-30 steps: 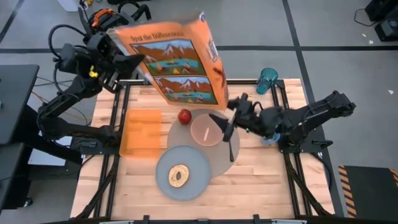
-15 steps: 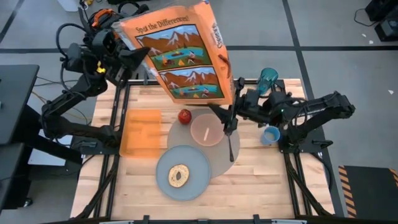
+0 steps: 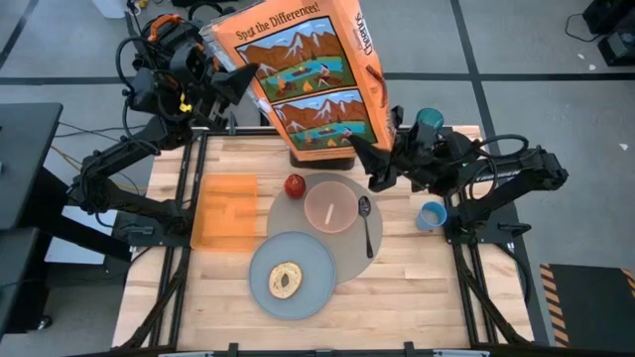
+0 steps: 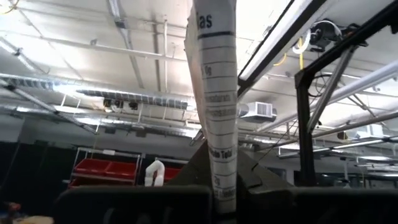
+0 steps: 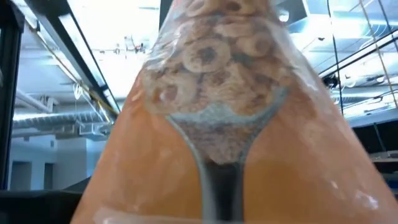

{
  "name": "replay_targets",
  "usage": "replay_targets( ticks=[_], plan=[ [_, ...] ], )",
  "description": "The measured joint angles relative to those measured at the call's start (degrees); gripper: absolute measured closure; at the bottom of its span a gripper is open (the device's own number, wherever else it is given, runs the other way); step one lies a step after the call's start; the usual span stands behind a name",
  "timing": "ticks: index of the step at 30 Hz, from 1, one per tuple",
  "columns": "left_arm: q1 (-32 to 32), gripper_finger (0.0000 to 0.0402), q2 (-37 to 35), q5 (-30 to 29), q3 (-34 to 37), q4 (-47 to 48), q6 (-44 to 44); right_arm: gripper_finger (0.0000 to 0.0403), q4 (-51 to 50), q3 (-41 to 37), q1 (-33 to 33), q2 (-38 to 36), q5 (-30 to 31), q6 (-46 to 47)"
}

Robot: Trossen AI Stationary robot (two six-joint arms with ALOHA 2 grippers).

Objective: Arrange a breakfast setting
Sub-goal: Pour the cereal from the cereal box into the orange bowl

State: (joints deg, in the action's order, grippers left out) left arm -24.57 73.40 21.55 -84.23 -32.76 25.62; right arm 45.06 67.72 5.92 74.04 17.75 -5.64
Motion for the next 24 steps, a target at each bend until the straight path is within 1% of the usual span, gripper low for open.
replay_targets(
  ticks=[5,7,9,12,16,20,24],
  plan=[
    [0.08,0.0382,0.31,0.02,-0.04,0.48,-1.24,0.0158,0.55,0.00,-0.07,-0.09,0.29,-1.65],
    [0.08,0.0374,0.33,0.09,-0.04,1.02,-1.41,0.0171,0.37,-0.02,-0.06,-0.26,0.38,-2.82],
    [0.02,0.0358,0.24,1.53,-0.02,1.40,-1.58,0.0176,-0.64,-0.02,-0.04,-0.89,0.34,-3.77],
    [-0.56,0.0323,-0.07,3.68,0.15,3.80,-1.46,0.0174,-3.48,-0.04,0.42,-2.69,1.12,-5.11],
    [-1.45,0.0259,-1.72,4.69,0.17,9.84,-1.63,0.0175,-10.96,-0.04,1.19,-7.20,1.86,-5.28],
    [-2.69,0.0200,-4.33,6.28,0.15,19.25,-5.92,0.0179,-20.80,-0.02,2.97,-12.36,3.58,-4.93],
    [-3.62,0.0163,-6.87,6.88,0.15,32.00,-11.69,0.0177,-33.78,-0.02,5.63,-18.19,6.41,-2.65]
  ],
)
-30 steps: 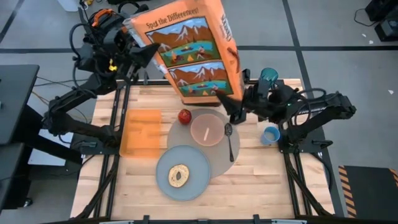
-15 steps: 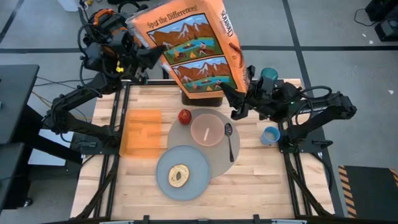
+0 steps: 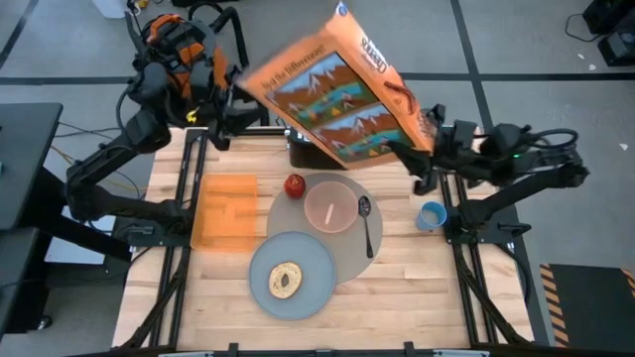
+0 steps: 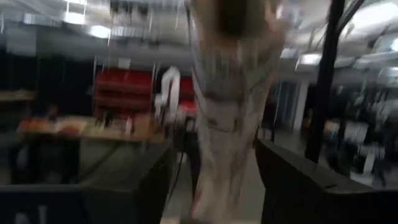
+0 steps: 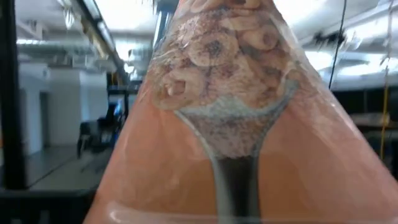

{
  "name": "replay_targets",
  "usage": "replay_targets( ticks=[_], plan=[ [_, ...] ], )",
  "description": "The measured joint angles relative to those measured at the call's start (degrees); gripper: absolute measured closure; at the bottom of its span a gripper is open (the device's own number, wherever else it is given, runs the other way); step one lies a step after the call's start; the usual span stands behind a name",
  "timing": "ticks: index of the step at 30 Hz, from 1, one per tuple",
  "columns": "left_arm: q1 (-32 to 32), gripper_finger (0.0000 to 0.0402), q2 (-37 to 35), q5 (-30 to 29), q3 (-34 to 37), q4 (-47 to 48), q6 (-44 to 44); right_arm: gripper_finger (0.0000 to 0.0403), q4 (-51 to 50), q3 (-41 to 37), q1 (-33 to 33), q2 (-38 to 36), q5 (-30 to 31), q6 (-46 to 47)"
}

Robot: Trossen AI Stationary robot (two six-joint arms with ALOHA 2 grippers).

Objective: Arrange a breakfast setting
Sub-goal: Pour the cereal from the cereal box into the orange bowl

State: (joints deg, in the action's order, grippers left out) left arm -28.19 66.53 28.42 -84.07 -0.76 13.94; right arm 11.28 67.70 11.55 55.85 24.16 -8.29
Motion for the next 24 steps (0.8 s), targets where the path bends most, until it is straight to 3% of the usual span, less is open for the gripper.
replay_targets(
  ticks=[5,14,24],
  plan=[
    [-1.31,0.0153,-2.20,-1.10,-0.04,17.62,-4.06,0.0179,-15.70,0.00,2.91,-7.10,0.49,6.16],
    [-1.30,0.0163,-2.45,-13.49,-0.04,39.63,-1.23,0.0179,-40.14,-0.23,6.40,-17.18,0.35,13.91],
    [1.18,0.0164,-2.44,-19.79,-0.04,43.01,7.50,0.0179,-42.21,-15.45,6.76,-35.73,-1.02,14.26]
  ],
)
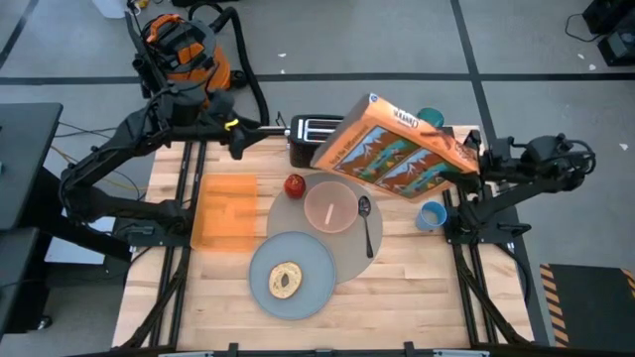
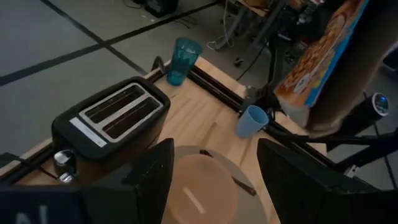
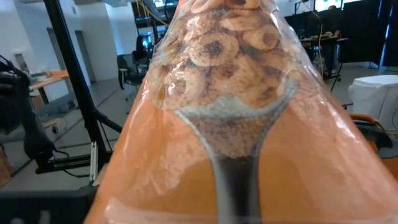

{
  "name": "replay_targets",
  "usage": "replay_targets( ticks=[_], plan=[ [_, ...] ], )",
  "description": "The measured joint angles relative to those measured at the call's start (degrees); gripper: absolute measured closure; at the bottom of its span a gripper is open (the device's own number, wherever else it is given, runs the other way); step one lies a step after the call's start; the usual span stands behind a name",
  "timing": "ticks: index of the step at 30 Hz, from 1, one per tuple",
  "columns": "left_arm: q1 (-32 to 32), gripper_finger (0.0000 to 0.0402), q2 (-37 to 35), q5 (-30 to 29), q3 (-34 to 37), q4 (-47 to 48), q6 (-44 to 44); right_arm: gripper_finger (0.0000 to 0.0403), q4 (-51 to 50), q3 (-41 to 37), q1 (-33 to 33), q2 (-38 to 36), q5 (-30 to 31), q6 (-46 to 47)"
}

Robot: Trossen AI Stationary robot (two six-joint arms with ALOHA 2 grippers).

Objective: Arrange a breakfast setting
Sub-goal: Pour the cereal from the cereal box into the orange bowl

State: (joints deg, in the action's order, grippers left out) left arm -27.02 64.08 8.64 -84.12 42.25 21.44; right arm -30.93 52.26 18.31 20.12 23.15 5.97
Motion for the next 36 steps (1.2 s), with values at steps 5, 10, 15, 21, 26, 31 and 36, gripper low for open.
replay_targets(
  ticks=[5,10,15,21,26,31,36],
  plan=[
    [2.21,0.0164,1.12,-4.66,-0.04,-0.07,2.71,0.0180,-2.10,-5.94,0.00,-7.34,-0.17,2.22],
    [4.42,0.0164,3.83,-7.14,-0.02,-0.47,4.98,0.0180,-11.41,-4.64,0.00,-9.59,0.40,4.50],
    [7.15,0.0164,8.83,-8.02,0.00,-2.27,6.84,0.0181,-17.26,-1.82,0.00,-8.74,0.00,4.59],
    [9.82,0.0164,14.09,-8.58,0.00,-4.23,5.62,0.0181,-23.79,2.24,0.00,-3.65,-1.47,5.34],
    [10.20,0.0164,16.42,-8.67,0.00,-4.07,4.94,0.0181,-30.84,6.42,0.00,3.58,-1.98,4.91],
    [10.29,0.0164,16.60,-8.65,0.00,-4.08,3.88,0.0181,-33.90,11.24,0.00,9.91,-2.33,3.55],
    [10.94,0.0164,16.58,-8.65,0.00,-3.90,2.83,0.0181,-38.05,16.03,-0.02,15.80,-2.46,1.91]
  ],
)
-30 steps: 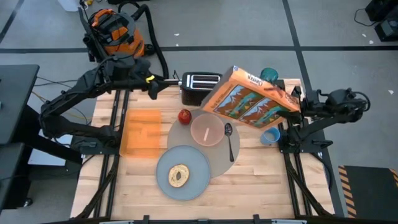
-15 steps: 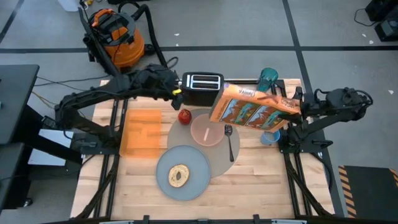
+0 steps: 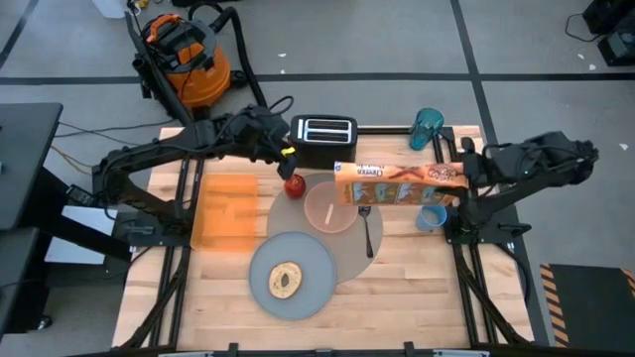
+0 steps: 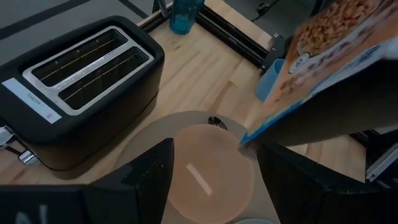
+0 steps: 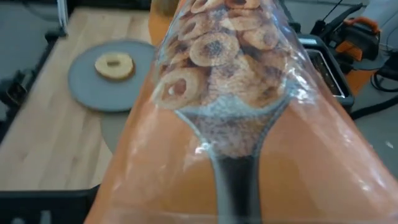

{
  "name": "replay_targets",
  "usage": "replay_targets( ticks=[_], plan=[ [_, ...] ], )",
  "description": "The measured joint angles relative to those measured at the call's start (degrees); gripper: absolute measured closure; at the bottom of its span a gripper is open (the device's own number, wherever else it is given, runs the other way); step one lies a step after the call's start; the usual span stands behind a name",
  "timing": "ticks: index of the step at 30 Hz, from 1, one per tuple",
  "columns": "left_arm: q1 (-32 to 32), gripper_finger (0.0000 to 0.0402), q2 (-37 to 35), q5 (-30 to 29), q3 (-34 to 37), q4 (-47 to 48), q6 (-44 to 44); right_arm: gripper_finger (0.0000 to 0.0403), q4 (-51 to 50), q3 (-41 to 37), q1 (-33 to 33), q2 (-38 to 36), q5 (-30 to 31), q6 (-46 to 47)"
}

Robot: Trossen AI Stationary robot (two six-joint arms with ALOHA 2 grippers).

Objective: Arrange a breakfast setting
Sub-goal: Pour the cereal from the cereal box into the orange bowl

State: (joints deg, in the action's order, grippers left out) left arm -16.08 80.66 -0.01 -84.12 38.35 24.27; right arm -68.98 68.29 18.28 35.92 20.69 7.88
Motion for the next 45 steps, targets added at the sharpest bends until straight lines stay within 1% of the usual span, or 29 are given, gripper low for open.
replay_targets(
  ticks=[5,9,13,15,17,19,21,23,30,35,45],
  plan=[
    [0.28,0.0164,0.00,0.04,0.00,0.52,-0.93,0.0181,-1.36,3.12,-0.77,4.22,-0.19,-1.61],
    [0.57,0.0164,-0.11,0.02,0.00,1.24,-2.13,0.0181,-1.50,4.49,-2.15,7.58,-2.36,-3.65],
    [0.59,0.0164,-1.12,0.09,-0.05,4.78,-3.89,0.0181,-1.54,6.13,-4.13,11.12,-4.28,-6.42],
    [0.51,0.0164,-1.76,0.09,0.00,8.07,-4.21,0.0181,-1.62,7.17,-5.36,13.27,-5.37,-7.99],
    [0.50,0.0164,-2.42,0.07,-0.02,9.01,-4.40,0.0181,-1.98,8.28,-6.69,15.21,-6.60,-9.40],
    [0.41,0.0164,-3.65,0.03,0.00,12.36,-4.70,0.0181,-2.53,9.38,-8.12,17.50,-8.16,-10.80],
    [0.48,0.0164,-4.42,0.04,-0.09,12.91,-5.06,0.0181,-2.83,10.68,-9.49,19.52,-9.27,-12.16],
    [0.48,0.0164,-5.37,-0.08,0.02,16.30,-5.27,0.0181,-3.18,12.35,-10.69,21.95,-10.04,-13.37],
    [0.50,0.0164,-8.04,-0.33,-0.06,18.72,-6.60,0.0181,-5.06,17.55,-14.10,28.40,-11.88,-16.22],
    [0.51,0.0164,-9.59,-1.08,0.01,21.18,-8.00,0.0181,-6.08,19.82,-15.32,32.08,-12.63,-17.34],
    [0.50,0.0164,-11.94,-1.69,-0.02,22.08,-8.85,0.0181,-8.22,24.59,-17.19,38.03,-12.85,-19.84]
  ],
)
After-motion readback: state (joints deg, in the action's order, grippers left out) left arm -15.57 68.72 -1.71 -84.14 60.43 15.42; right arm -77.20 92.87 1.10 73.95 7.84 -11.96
